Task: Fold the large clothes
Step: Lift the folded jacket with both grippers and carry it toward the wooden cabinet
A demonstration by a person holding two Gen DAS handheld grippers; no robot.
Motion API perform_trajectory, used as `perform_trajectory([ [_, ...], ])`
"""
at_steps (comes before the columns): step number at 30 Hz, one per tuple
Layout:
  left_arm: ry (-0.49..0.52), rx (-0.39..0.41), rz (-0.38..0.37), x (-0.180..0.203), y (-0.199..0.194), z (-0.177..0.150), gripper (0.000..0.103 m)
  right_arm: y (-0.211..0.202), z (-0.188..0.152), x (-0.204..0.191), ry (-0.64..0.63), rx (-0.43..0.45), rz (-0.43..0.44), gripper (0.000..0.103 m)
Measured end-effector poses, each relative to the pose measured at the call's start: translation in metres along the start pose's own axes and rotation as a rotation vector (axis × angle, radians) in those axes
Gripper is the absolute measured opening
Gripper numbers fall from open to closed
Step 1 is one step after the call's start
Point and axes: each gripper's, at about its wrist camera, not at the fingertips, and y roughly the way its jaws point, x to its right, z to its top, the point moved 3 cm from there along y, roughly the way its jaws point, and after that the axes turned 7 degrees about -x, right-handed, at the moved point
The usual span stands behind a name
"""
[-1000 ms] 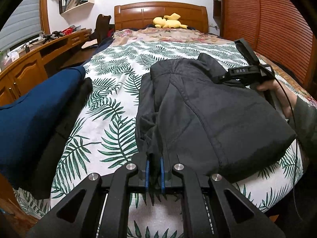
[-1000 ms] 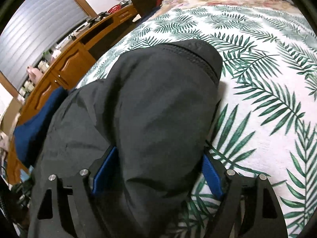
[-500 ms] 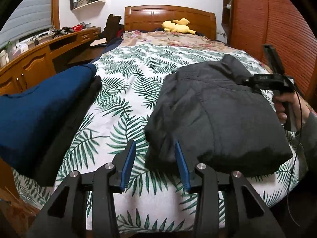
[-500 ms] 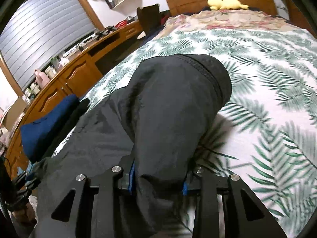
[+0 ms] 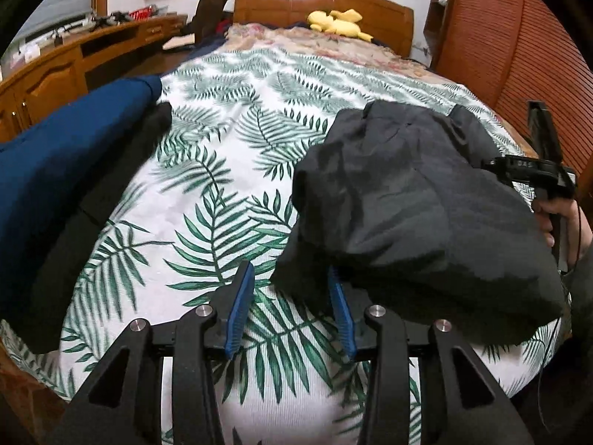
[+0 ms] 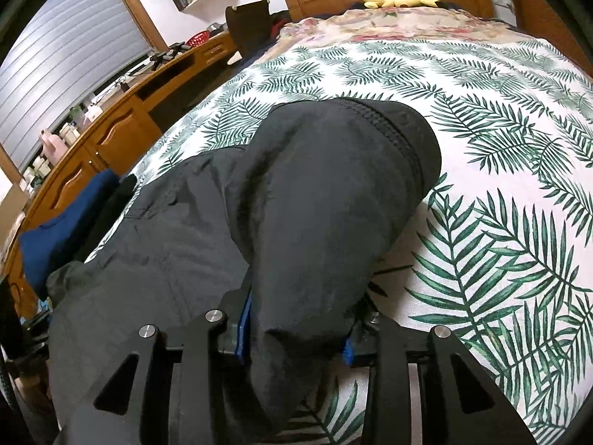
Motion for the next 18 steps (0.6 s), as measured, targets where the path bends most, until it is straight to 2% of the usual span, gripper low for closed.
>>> perform_trajectory([
  [18, 0.024, -0.028, 0.024, 0.014, 0.010, -0.001, 0.042, -0.006, 0.004, -0.001, 0.046, -0.014, 0.032, 0.041],
])
